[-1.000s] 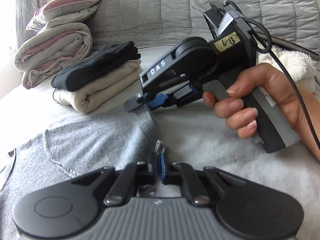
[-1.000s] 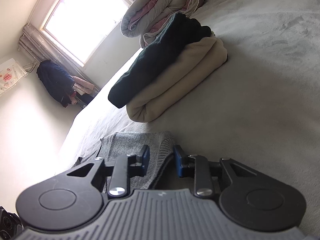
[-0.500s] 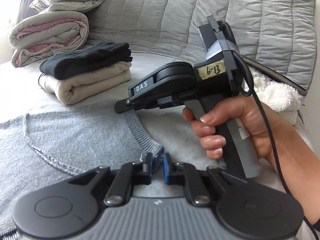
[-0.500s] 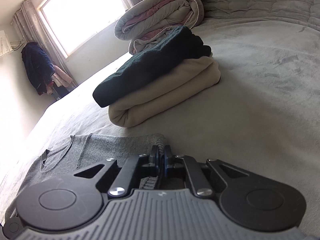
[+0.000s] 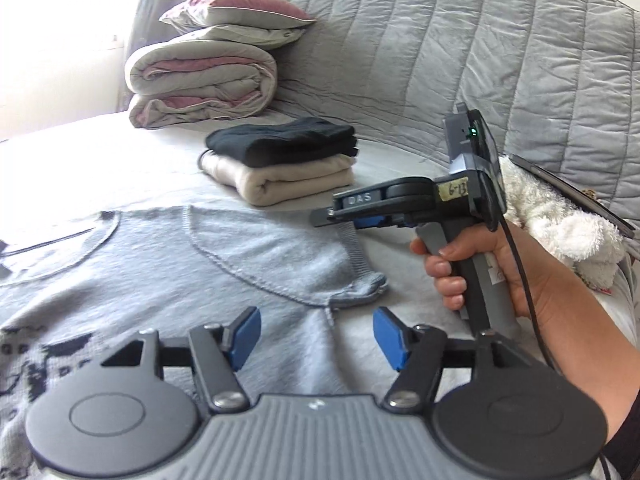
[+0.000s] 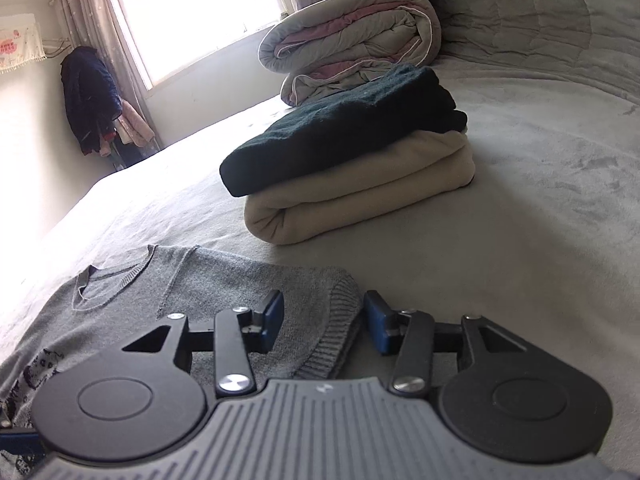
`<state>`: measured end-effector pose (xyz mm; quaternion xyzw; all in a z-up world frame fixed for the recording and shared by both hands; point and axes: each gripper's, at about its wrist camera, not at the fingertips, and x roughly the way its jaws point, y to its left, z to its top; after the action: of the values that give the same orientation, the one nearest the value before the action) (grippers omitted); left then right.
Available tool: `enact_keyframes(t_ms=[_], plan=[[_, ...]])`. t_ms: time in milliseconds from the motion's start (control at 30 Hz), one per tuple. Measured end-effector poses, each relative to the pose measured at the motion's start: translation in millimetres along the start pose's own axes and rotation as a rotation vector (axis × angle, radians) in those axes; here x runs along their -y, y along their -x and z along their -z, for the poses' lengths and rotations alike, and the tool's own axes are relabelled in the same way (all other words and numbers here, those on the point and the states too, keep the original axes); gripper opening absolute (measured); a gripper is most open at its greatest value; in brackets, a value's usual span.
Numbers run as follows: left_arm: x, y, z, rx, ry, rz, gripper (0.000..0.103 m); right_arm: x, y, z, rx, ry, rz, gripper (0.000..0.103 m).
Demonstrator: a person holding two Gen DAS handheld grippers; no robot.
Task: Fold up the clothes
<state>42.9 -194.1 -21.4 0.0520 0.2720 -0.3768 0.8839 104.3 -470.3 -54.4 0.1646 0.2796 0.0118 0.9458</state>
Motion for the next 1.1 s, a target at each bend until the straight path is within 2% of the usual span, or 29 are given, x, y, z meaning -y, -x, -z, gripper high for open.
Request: enact_keyframes(t_ms=[67,133,267,333,467,800,933,1100], plan=[[-11.5,16.7,3.7,0.003,0.022,-0.047,0.067,-3.1,-0.1,0.1,0.000,0.001,0.026,0.049],[-24.3,32.8,7.9,0.009,0.045,-0.087,0.075,-4.0,0.6,0.0,-0.004,-0.024,0.047,0.050],[-52.2,57.4,18.5,-0.003,0.082,-0.167,0.076,-12.4,5.9,-1.1,-0.015,-0.065,0.095,0.053],[-66.0,70.8,22.8,-0.005,0.101,-0.204,0.082,-24.6,8.5,-2.6,-0.018,-0.047,0.130,0.055],[-93.4,97.2,28.6,0.013,0.117,-0.253,0.086,-57.5,14.3,-6.4,-0.017,0.015,0.166,0.059],[-185.3,146.9,41.1,0.012,0.220,-0.493,0.090,-171.2,6.5,-18.6,-0.009,0.144,0.077,0.063],[-225.0,162.3,52.3,-0.002,0.290,-0.578,0.090,-226.8,-12.5,-17.8,-0.013,0.181,-0.007,0.063],[-271.4,180.2,77.9,-0.010,0.414,-0.622,0.090,-292.8,-38.3,-2.1,-0.063,0.242,-0.139,0.063]])
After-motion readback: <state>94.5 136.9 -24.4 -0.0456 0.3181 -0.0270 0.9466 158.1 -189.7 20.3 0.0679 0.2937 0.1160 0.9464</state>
